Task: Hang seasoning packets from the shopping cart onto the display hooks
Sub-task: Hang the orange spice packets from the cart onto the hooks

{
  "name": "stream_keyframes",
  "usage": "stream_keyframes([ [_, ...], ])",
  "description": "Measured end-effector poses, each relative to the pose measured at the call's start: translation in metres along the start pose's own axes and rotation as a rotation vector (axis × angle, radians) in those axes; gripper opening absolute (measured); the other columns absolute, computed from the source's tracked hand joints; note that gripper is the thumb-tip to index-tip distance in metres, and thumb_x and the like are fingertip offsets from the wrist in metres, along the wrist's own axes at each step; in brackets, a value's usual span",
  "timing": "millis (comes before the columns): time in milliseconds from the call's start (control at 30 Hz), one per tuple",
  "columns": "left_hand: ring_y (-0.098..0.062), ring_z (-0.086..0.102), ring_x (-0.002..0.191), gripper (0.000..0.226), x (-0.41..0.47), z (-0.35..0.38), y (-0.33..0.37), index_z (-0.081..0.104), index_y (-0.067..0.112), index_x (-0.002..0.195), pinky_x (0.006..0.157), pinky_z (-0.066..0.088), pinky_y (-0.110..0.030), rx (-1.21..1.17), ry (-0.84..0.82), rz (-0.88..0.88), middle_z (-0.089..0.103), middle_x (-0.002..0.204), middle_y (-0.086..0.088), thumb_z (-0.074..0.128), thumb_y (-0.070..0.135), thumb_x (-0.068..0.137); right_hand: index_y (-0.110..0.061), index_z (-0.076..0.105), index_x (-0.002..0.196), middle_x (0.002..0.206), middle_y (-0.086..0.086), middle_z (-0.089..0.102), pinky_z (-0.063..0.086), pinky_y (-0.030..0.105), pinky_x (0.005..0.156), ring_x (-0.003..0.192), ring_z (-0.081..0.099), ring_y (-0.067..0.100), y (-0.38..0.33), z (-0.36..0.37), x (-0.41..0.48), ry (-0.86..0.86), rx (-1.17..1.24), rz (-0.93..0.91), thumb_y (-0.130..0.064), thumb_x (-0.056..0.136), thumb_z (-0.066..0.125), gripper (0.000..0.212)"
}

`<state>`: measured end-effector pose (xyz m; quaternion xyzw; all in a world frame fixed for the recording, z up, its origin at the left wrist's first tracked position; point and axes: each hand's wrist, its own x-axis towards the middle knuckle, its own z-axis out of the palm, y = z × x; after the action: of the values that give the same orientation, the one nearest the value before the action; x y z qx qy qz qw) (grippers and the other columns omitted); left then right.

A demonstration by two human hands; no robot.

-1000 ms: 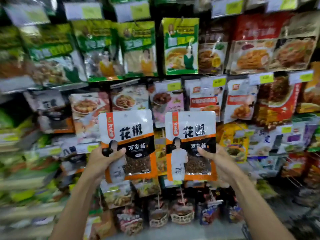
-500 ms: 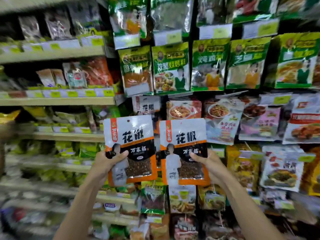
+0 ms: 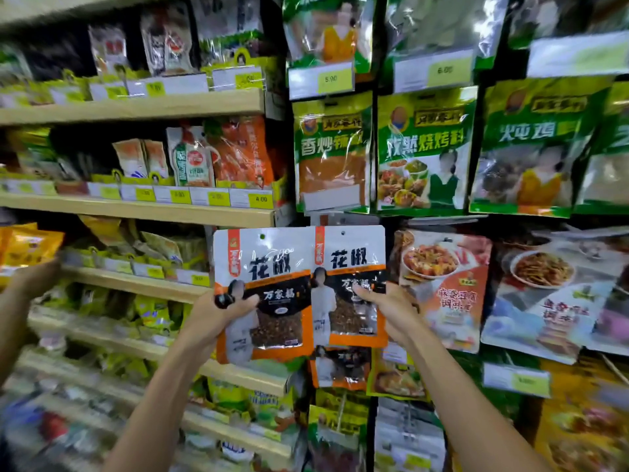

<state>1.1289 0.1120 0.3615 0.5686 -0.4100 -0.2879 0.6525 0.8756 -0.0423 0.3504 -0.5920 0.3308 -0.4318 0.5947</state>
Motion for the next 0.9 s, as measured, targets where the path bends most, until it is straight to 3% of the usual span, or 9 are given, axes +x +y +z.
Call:
stream_keyframes([
  [67, -0.010, 0.060, 0.073, 0.020, 0.015, -0.001, -0.005, 0.058, 0.016, 0.073, 0.073, 0.047, -0.030, 0.045, -0.003, 0.008, 0.062, 0.072, 0.009, 0.078, 0.014, 0.074, -0.003, 0.023, 0.147, 0.155, 0.012, 0.028, 0.029, 0.040, 0.110, 0.141, 0.029, 0.028, 0.001, 0.007, 0.018, 0.009, 0.048, 0.021, -0.040, 0.066, 0.081, 0.108],
  [167, -0.003, 0.042, 0.045, 0.049, 0.033, -0.001, -0.010, 0.032, 0.024, 0.059, 0.062, 0.037, -0.029, 0.063, -0.003, 0.032, 0.035, 0.043, 0.016, 0.078, 0.015, 0.074, -0.006, 0.019, 0.149, 0.155, 0.009, 0.026, 0.029, 0.033, 0.105, 0.142, 0.026, 0.026, 0.006, 0.011, 0.039, 0.030, 0.100, 0.028, -0.028, 0.075, 0.078, 0.097],
  [267, -0.008, 0.033, 0.045, 0.059, 0.046, -0.001, -0.013, 0.021, 0.021, 0.061, 0.062, 0.029, -0.035, 0.054, -0.048, 0.044, 0.023, 0.049, 0.013, 0.079, 0.020, 0.073, -0.005, 0.039, 0.139, 0.145, 0.009, 0.043, 0.032, 0.039, 0.111, 0.135, 0.038, 0.027, 0.012, 0.011, 0.050, 0.039, 0.111, 0.034, -0.027, 0.073, 0.079, 0.081],
  [467, -0.009, 0.026, 0.043, 0.061, 0.069, 0.005, -0.018, 0.020, 0.020, 0.060, 0.050, 0.024, -0.024, 0.139, -0.113, 0.095, 0.019, 0.053, 0.005, 0.080, 0.026, 0.072, -0.004, 0.032, 0.144, 0.121, -0.009, 0.044, 0.030, 0.029, 0.100, 0.133, 0.037, 0.023, 0.010, 0.015, 0.058, 0.113, 0.073, 0.025, -0.025, 0.079, 0.075, 0.080],
  [533, -0.009, 0.026, 0.042, 0.060, 0.074, 0.010, -0.019, 0.021, 0.018, 0.060, 0.049, 0.024, -0.024, 0.155, -0.149, 0.092, 0.019, 0.053, 0.003, 0.079, 0.025, 0.073, -0.003, 0.027, 0.146, 0.134, -0.001, 0.046, 0.030, 0.031, 0.101, 0.138, 0.033, 0.026, 0.008, 0.018, 0.063, 0.141, 0.053, 0.036, -0.024, 0.085, 0.070, 0.078],
  [600, -0.010, 0.027, 0.044, 0.060, 0.077, 0.013, -0.021, 0.021, 0.018, 0.060, 0.052, 0.025, -0.028, 0.157, -0.192, 0.078, 0.019, 0.052, 0.004, 0.079, 0.027, 0.072, -0.003, 0.017, 0.149, 0.154, 0.010, 0.028, 0.027, 0.036, 0.109, 0.142, 0.025, 0.027, 0.004, 0.021, 0.067, 0.156, 0.030, 0.060, -0.028, 0.088, 0.067, 0.083],
  [733, -0.019, 0.034, 0.062, 0.053, 0.079, 0.017, -0.023, 0.032, 0.015, 0.072, 0.061, 0.032, -0.035, 0.124, -0.269, 0.028, 0.023, 0.065, -0.007, 0.080, 0.038, 0.065, -0.004, 0.004, 0.151, 0.160, 0.008, 0.009, 0.020, 0.041, 0.118, 0.147, 0.014, 0.026, 0.003, 0.022, 0.063, 0.172, -0.005, 0.085, -0.044, 0.091, 0.057, 0.090],
  [833, -0.022, 0.034, 0.067, 0.051, 0.076, 0.021, -0.024, 0.038, 0.013, 0.073, 0.063, 0.030, -0.037, 0.098, -0.291, 0.022, 0.025, 0.069, -0.010, 0.080, 0.040, 0.060, -0.010, 0.026, 0.149, 0.152, 0.005, 0.033, 0.031, 0.038, 0.112, 0.140, 0.032, 0.025, 0.012, 0.024, 0.047, 0.257, -0.184, 0.040, -0.048, 0.093, 0.051, 0.072],
  [900, -0.021, 0.031, 0.064, 0.053, 0.073, 0.025, -0.027, 0.032, 0.016, 0.064, 0.064, 0.026, -0.037, 0.066, -0.306, 0.014, 0.022, 0.063, -0.008, 0.080, 0.038, 0.059, -0.011, 0.038, 0.139, 0.137, 0.005, 0.049, 0.041, 0.032, 0.100, 0.127, 0.047, 0.022, 0.020, 0.027, 0.028, 0.423, -0.380, -0.086, -0.041, 0.096, 0.050, 0.054],
])
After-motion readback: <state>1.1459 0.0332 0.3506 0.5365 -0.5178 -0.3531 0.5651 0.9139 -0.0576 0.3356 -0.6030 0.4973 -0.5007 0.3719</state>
